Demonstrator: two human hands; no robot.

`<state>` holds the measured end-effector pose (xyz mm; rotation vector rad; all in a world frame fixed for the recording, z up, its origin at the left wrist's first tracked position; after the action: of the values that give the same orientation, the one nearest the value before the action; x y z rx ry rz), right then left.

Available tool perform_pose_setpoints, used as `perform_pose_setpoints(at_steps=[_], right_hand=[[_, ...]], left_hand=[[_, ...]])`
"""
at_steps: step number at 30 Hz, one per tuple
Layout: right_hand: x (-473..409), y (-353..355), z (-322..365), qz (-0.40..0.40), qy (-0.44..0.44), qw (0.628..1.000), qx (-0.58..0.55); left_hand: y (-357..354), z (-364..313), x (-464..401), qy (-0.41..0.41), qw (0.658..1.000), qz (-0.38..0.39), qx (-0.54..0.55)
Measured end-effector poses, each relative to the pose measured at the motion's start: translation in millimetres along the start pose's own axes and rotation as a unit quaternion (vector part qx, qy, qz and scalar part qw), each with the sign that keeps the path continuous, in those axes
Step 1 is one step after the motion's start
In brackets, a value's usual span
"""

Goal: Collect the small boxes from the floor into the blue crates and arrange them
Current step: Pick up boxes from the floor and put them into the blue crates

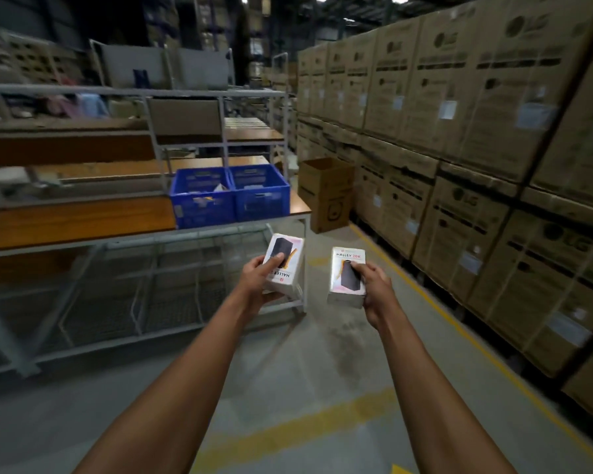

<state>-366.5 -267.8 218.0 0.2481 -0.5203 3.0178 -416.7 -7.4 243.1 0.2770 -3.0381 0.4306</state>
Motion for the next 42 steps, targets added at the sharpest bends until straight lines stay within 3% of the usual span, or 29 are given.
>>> perform_pose_setpoints(at_steps=[13, 20, 29, 42], right_hand=[[-188, -142, -2, 0.115, -0.049, 0.992, 0.025], [-308, -228, -25, 0.117, -0.065, 0.988, 0.071], [-487, -378, -30, 0.088, -0.075, 0.988, 0.100], [-700, -572, -71, 0.159, -0.096, 0.969, 0.164]], left_hand=[[74, -11, -191, -0.009, 0.994, -0.104, 0.023], [136, -4, -329, 0.000, 0.991, -0.125, 0.039], [218, -69, -527, 0.004, 0.988, -0.155, 0.007], [332, -125, -734, -0.009, 0.964, -0.266, -0.017]])
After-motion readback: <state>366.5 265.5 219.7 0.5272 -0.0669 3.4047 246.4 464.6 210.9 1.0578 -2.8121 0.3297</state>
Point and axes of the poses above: each hand's wrist, its own x-axis away from the middle knuckle, its own y-axis out of the back of the hand, z = x × y, the point moved 1 cm from there along -x, towards the middle knuckle, and after that the axes turned 4 degrees about -y, right-handed, at the moved point
